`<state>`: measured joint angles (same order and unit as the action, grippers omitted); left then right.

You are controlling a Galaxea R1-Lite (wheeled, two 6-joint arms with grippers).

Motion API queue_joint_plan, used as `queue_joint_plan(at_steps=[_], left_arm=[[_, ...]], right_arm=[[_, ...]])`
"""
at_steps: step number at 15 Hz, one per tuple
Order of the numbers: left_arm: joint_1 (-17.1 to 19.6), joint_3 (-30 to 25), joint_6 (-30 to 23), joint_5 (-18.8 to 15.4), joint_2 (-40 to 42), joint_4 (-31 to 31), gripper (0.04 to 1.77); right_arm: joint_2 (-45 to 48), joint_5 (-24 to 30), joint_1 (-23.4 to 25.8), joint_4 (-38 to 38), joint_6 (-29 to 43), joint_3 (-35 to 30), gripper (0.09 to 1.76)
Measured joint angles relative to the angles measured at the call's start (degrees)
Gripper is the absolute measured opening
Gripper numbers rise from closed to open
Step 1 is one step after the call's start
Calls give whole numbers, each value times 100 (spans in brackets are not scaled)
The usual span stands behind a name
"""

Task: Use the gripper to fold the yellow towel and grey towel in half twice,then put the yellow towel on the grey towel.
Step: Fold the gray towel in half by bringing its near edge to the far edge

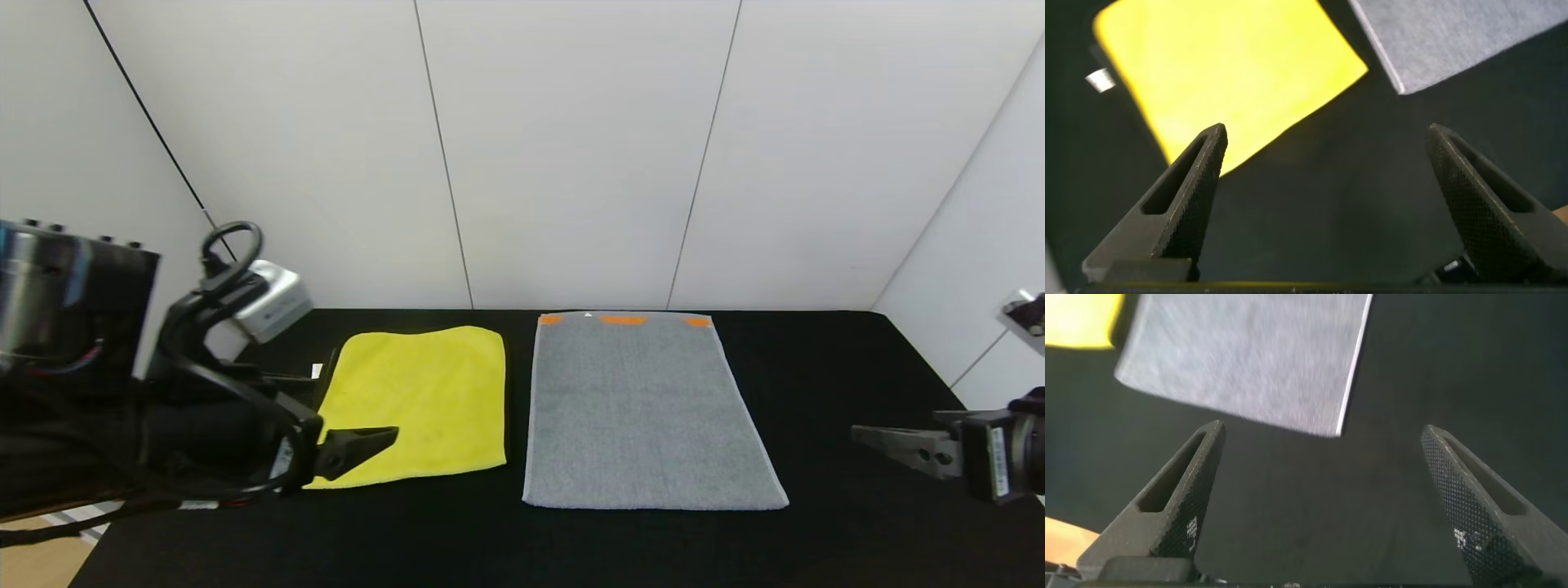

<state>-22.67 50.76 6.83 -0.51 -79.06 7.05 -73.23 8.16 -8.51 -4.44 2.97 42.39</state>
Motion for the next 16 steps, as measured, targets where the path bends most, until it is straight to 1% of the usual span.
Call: queue_joint_plan(at_steps=[3,6,7,8,9,10,12,14,16], left_arm=[[-519,139,-306,27,-1003,-669,172],[-797,183,-784,-87,-1953,-1291,172],[-830,188,-976,-268,-2193,-1431,172],[-866,188,-1219,-610,-2436,-1573,172],[-894,188,-1398,-856,-2632,-1674,172],[-907,188,-1501,-1001,-2809,-1771,172],[-911,188,-1608,-1152,-3122,-1953,172],[-916,194,-1815,-1211,-3419,-2099,172],[-898,196,-1859,-1239,-3690,-2204,172]], right_arm=[[-857,112,91,402,52,44,171],[-1497,608,284,728,135,-24,171],[-1671,735,319,772,208,-38,171],[-1836,840,350,890,291,-44,171],[-2004,926,374,1102,366,-66,171],[-2144,992,389,1325,402,-101,171],[-2399,1045,397,1758,422,-236,171],[-2526,1053,407,1857,422,-334,171],[-2603,1053,413,1871,422,-366,171]])
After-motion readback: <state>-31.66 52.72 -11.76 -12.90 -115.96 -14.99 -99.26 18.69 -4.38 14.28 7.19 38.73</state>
